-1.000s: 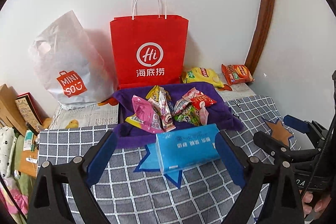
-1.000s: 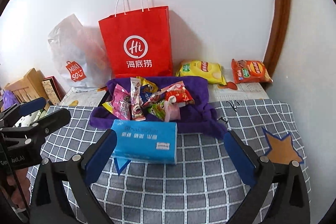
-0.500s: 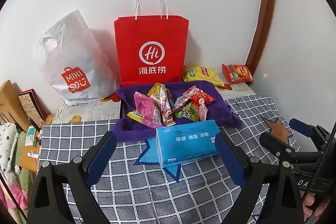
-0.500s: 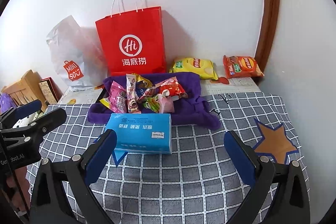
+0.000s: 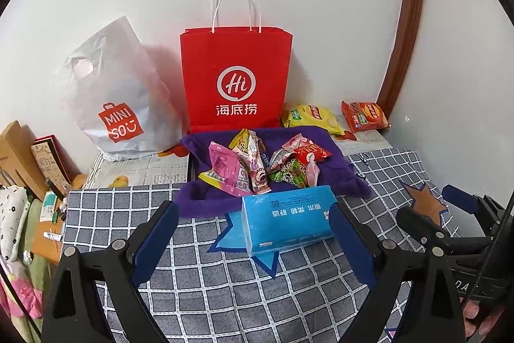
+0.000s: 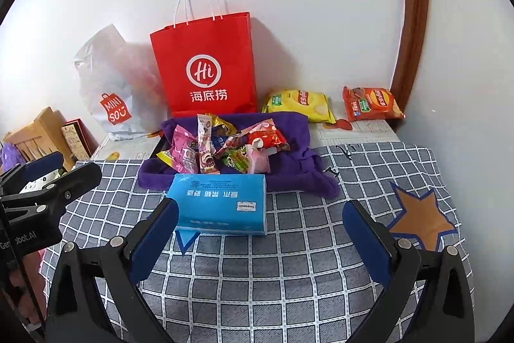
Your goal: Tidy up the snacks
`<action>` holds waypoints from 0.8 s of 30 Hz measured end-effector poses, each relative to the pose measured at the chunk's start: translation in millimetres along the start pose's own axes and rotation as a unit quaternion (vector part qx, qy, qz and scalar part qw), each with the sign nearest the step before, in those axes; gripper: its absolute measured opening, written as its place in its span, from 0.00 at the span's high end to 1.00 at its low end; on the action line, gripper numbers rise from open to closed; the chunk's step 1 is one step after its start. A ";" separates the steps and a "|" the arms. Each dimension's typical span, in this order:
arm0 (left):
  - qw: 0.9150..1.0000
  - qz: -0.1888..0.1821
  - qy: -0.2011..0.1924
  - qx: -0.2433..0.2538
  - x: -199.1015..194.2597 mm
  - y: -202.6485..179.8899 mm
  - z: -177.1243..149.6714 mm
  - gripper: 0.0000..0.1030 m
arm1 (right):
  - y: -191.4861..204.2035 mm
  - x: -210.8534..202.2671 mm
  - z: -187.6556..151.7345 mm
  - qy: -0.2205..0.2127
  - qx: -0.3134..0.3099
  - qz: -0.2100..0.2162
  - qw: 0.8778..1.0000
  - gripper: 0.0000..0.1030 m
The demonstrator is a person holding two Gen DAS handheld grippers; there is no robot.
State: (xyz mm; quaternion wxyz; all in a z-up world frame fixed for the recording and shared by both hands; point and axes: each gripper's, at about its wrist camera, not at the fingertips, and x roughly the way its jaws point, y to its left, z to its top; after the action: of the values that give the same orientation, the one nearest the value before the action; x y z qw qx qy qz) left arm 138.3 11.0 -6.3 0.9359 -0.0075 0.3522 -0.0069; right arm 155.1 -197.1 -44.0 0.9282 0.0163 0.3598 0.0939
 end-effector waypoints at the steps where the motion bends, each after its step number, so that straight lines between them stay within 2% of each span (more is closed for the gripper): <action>1: 1.000 0.001 0.001 0.000 0.0 0.1 0.0 0.08 | 0.3 -0.2 0.0 0.000 0.000 0.000 1.000 0.02; 24: 1.000 0.000 0.004 0.001 -1.3 0.6 -0.5 0.08 | 1.6 -3.1 -1.2 -0.002 0.001 0.000 1.000 0.02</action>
State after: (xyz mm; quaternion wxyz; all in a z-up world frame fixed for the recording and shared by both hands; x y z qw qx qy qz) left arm 137.0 11.6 -5.8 0.9345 -0.0065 0.3558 -0.0069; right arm 151.7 -196.2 -42.7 0.9287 0.0170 0.3584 0.0932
